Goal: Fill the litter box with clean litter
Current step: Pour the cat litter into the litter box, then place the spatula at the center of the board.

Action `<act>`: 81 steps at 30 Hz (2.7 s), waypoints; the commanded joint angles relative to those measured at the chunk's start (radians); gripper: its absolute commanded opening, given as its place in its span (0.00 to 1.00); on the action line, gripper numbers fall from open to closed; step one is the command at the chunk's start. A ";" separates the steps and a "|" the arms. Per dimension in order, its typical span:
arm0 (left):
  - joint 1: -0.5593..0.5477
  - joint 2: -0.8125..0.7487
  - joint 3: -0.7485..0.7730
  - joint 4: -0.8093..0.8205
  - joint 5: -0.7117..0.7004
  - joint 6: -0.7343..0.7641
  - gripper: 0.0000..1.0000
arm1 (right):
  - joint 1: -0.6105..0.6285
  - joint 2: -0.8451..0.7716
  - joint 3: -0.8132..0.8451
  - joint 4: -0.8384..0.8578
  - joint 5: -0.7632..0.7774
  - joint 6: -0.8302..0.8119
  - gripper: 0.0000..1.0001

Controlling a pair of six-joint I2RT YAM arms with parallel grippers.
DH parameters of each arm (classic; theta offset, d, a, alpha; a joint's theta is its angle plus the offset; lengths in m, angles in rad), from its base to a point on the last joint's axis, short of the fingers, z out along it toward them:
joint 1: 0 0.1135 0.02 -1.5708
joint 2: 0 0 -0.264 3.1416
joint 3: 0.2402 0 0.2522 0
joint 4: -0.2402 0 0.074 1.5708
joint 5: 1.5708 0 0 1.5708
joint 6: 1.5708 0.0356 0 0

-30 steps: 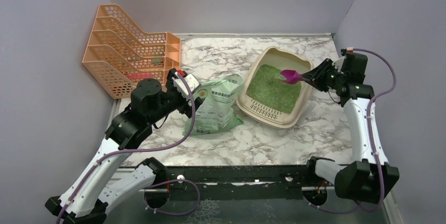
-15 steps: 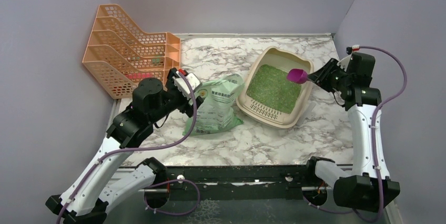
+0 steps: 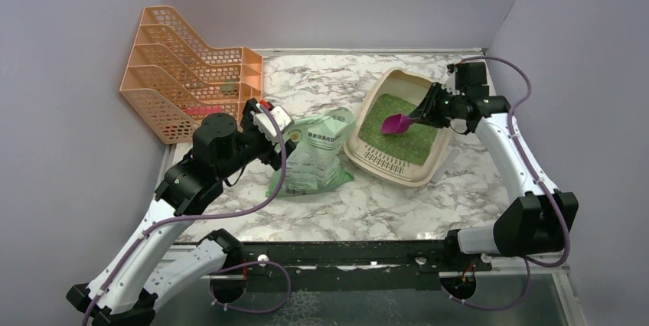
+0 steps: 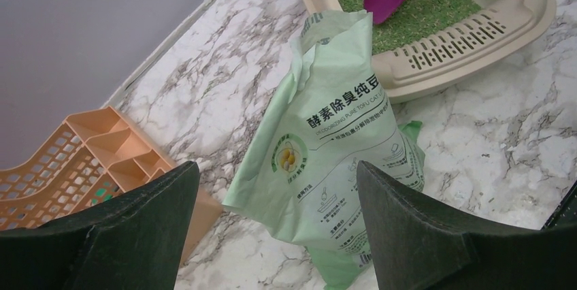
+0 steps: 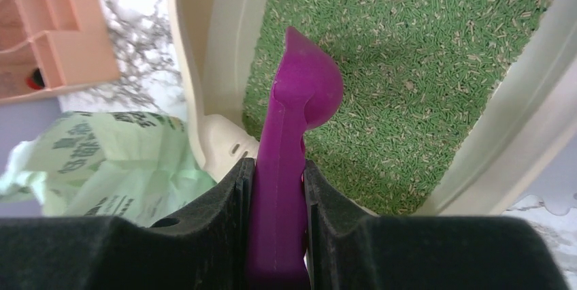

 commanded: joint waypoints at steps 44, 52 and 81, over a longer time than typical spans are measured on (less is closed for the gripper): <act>-0.001 0.089 0.091 0.098 0.038 -0.167 0.87 | 0.050 -0.497 -0.316 0.187 0.112 0.227 0.01; 0.000 0.161 0.145 0.071 0.011 -0.290 0.91 | 0.048 -0.620 -0.502 0.471 -0.179 0.420 0.01; -0.001 0.243 0.174 0.078 -0.008 -0.328 0.91 | 0.050 -0.801 -0.564 0.162 -0.382 0.258 0.01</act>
